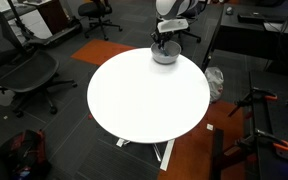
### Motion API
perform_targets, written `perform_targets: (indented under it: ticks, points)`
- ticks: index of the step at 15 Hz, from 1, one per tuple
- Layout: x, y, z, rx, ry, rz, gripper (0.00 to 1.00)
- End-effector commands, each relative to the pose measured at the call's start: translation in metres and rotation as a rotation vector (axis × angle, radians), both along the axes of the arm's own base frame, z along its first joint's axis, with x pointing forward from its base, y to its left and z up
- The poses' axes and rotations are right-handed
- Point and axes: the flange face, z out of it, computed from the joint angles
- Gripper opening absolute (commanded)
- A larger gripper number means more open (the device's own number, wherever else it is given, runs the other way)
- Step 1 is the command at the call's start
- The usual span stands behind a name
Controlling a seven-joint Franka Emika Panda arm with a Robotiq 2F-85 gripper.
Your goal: Take the pen out of the bowl and put it on the table
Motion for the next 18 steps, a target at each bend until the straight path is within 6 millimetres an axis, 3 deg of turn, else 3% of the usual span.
perform_targets:
  ticks: [1, 10, 13, 18]
  points:
    - [-0.014, 0.019, 0.036, -0.038, -0.021, 0.077, 0.05]
    - [-0.048, 0.08, 0.087, -0.132, -0.058, 0.378, 0.05]
    - [-0.068, 0.098, 0.093, -0.159, -0.066, 0.478, 0.05]
    - [-0.098, 0.13, 0.087, -0.13, -0.068, 0.613, 0.05]
